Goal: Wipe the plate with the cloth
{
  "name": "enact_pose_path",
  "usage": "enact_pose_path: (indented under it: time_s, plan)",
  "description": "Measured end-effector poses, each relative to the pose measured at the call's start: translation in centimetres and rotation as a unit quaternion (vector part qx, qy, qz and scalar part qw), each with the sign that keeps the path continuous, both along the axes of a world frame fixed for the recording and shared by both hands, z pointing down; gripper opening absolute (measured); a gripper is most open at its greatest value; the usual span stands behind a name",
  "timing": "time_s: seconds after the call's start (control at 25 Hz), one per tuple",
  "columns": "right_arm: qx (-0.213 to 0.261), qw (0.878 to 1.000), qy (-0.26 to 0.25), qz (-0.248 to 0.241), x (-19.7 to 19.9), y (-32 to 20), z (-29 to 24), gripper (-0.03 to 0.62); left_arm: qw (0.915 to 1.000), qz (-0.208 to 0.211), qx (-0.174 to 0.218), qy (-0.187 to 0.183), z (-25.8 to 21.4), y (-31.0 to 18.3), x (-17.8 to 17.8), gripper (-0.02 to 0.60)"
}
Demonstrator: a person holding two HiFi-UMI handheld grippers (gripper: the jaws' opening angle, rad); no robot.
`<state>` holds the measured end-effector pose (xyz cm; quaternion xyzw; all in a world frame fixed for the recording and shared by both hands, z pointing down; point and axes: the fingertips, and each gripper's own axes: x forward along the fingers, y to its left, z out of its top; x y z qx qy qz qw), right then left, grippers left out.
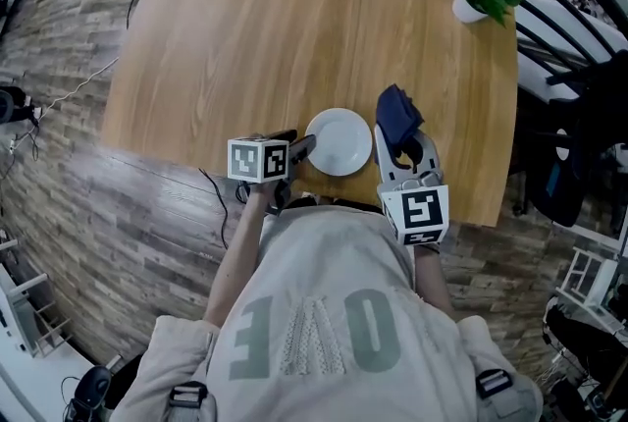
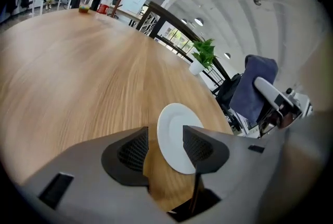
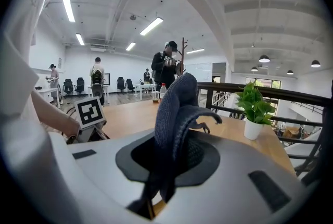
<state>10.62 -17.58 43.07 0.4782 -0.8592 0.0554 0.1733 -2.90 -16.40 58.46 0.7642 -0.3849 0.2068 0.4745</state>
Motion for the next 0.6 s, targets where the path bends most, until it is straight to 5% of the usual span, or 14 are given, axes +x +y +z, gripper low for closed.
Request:
enact_pose_path:
  time_s: [0.44,0.6]
  plan:
    - [-0.024,1.000,-0.011,-0.002,-0.3,0.2,1.1,0.057,0.9929,-0.036,-0.078,0.082,1.3,0.8,1.0,0.182]
    - [-0.026,1.000,-0.005,0.003,0.3,0.3,1.3,0.057,0.9945,-0.034,-0.081,0.058,2.0,0.9,0.9,0.102]
